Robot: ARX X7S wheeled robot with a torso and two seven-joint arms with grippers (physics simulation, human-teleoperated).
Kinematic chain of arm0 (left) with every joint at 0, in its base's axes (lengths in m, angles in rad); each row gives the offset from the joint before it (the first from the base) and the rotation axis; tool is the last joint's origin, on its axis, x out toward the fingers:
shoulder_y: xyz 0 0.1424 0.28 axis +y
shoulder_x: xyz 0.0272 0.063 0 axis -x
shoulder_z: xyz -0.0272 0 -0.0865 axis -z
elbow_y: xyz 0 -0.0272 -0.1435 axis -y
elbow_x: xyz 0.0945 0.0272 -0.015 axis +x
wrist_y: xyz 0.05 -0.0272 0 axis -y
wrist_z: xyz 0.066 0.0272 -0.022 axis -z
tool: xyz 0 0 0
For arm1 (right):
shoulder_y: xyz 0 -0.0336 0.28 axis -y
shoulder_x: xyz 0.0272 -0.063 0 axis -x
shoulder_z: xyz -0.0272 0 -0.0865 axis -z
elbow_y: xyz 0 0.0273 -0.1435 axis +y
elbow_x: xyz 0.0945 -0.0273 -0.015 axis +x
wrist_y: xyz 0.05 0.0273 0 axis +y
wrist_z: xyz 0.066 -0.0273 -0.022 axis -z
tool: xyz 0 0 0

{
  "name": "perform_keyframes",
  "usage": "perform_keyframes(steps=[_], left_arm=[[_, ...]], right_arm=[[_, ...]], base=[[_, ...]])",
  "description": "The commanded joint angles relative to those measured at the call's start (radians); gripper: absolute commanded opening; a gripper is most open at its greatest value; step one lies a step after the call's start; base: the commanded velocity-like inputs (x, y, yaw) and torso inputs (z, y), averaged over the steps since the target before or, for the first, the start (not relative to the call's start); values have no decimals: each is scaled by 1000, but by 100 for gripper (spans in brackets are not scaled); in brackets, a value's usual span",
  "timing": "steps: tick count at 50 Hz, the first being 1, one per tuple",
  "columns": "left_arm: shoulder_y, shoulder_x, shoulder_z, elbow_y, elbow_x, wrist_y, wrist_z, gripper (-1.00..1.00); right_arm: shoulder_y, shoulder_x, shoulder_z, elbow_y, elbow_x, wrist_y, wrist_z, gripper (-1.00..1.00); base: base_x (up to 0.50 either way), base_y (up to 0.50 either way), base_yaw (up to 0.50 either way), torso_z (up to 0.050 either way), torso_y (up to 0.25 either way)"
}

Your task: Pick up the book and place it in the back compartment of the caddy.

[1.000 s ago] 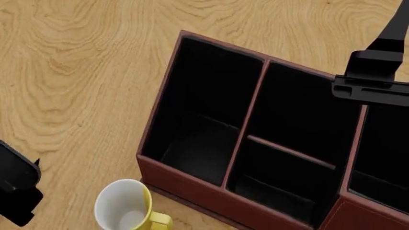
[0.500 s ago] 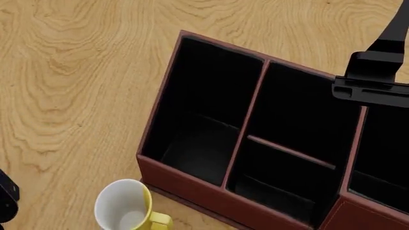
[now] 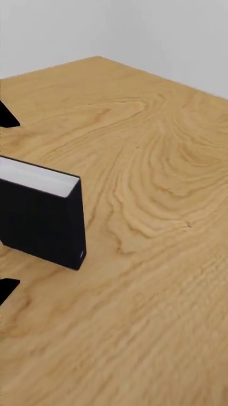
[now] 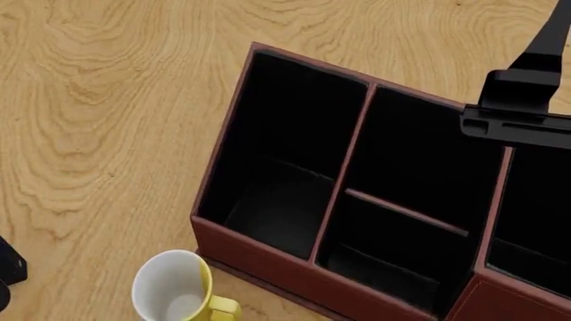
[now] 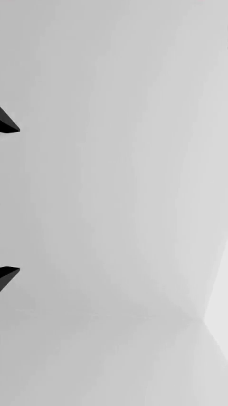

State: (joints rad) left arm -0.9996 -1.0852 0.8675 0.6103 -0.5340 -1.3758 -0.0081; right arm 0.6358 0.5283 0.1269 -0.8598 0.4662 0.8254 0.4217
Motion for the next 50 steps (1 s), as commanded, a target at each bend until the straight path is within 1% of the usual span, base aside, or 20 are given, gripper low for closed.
perform_keyframes(steps=[1,4,6,8,10,13,22,50], left_arm=[[-25,15,62,-87,69,87,58,100],[-33,18,93,-105,91,95,70,100],[-51,18,140,-115,136,93,70,100],[-37,25,122,-127,115,107,72,100],[-48,29,150,-132,138,102,76,100],[-53,39,151,-145,135,107,86,100],[-88,63,213,-216,189,140,118,100],[-107,98,285,-384,255,243,164,100]], right_arm=[[12,-15,17,1,-11,9,-12,100],[15,-14,16,1,-10,11,-10,100],[15,-14,14,0,-10,12,-9,100],[17,-15,13,0,-10,13,-7,100],[19,-14,12,-2,-7,17,-6,100],[25,-12,16,-8,-1,26,-3,100],[27,-6,29,-19,10,35,1,100],[32,3,24,-20,16,39,14,100]], base=[[0,0,0,0,0],[0,0,0,0,0],[0,0,0,0,0],[0,0,0,0,0],[0,0,0,0,0],[0,0,0,0,0],[0,0,0,0,0],[0,0,0,0,0]])
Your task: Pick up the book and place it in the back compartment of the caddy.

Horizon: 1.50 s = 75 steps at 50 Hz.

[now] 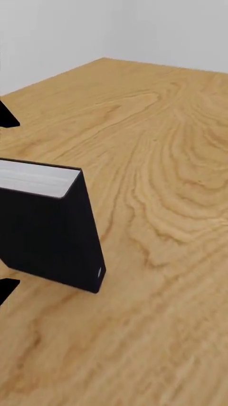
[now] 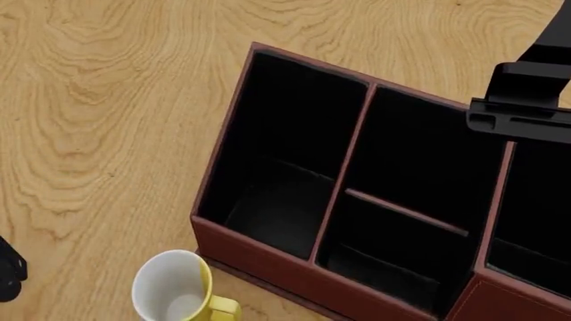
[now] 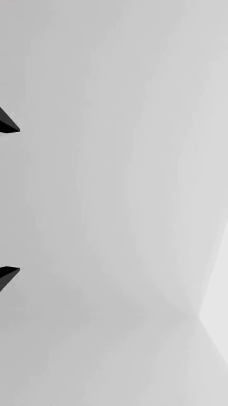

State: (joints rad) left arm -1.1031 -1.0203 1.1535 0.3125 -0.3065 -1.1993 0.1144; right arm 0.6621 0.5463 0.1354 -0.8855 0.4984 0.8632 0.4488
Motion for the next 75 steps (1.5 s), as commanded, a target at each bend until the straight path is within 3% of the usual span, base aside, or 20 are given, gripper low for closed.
perform_keyframes(steps=[1,74,75], left_arm=[[-4,32,1,-90,30,70,43,100],[-14,149,94,-448,125,260,102,100],[-14,148,93,-445,128,260,97,-100]], right_arm=[[6,-15,14,6,-16,1,-13,100],[15,2,-10,13,-8,-5,17,100],[15,2,-11,14,-8,-6,17,100]], base=[[0,0,0,0,0],[0,0,0,0,0],[0,0,0,0,0]])
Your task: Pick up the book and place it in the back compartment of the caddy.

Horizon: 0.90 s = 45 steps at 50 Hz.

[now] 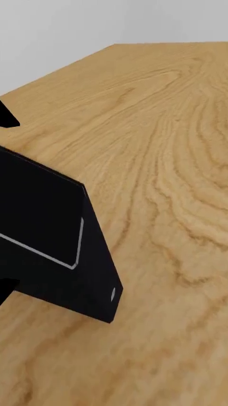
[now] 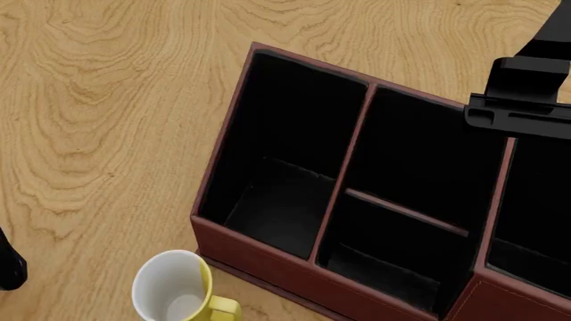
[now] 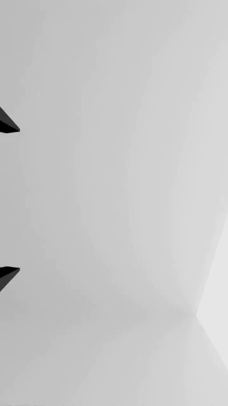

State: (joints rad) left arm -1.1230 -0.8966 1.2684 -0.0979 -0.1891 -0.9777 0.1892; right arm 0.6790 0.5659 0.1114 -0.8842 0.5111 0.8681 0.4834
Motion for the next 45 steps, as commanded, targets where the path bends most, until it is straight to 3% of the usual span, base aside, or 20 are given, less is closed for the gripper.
perform_keyframes(steps=[1,21,45], left_arm=[[7,23,-24,-34,12,42,16,-100],[4,17,-22,10,8,29,28,-100],[-54,-45,-81,162,-6,-28,15,-100]], right_arm=[[-2,-18,11,14,-21,-11,-17,100],[-7,-11,23,5,-9,-8,-10,100],[-26,-7,49,-1,8,-21,-9,100]], base=[[0,0,0,0,0],[4,0,-4,0,-12],[3,0,-4,0,-6]])
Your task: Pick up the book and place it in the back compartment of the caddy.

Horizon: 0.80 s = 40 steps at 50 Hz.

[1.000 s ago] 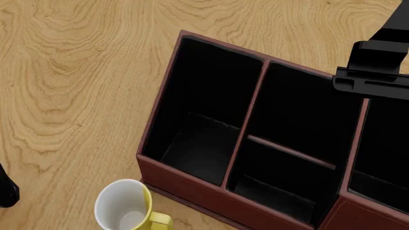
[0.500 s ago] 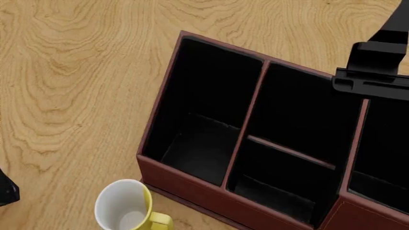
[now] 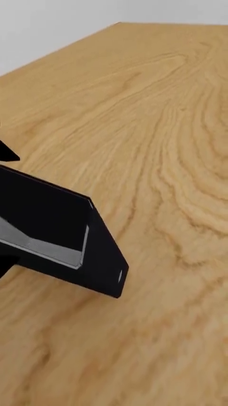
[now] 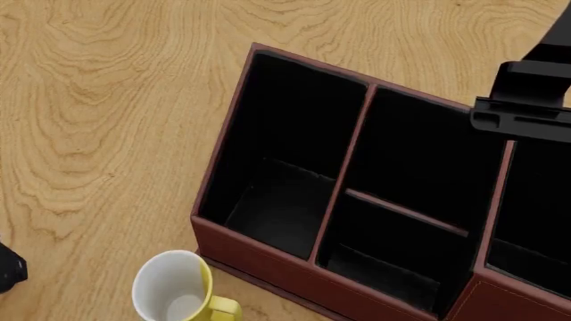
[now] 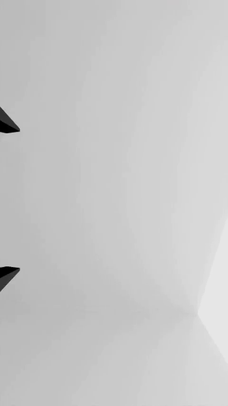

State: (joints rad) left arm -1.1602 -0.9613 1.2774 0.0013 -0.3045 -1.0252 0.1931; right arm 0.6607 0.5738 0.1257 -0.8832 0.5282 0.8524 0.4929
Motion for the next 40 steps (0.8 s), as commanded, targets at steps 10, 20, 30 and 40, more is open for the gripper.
perform_keyframes(steps=[10,20,30,40], left_arm=[[-41,-14,-114,125,104,-8,10,-100],[-58,-41,-120,162,109,-16,15,-100],[-78,-61,-126,188,117,-18,23,-100],[-91,-84,-136,228,123,34,28,-100]], right_arm=[[-17,-17,37,3,-9,-20,-20,100],[-18,-17,36,3,-4,-24,-18,100],[-14,-15,37,0,2,-21,-14,100],[-14,-15,31,7,2,-28,-13,100]], base=[[2,0,-4,0,-1],[0,0,0,0,0],[0,0,0,0,0],[0,0,0,0,0]])
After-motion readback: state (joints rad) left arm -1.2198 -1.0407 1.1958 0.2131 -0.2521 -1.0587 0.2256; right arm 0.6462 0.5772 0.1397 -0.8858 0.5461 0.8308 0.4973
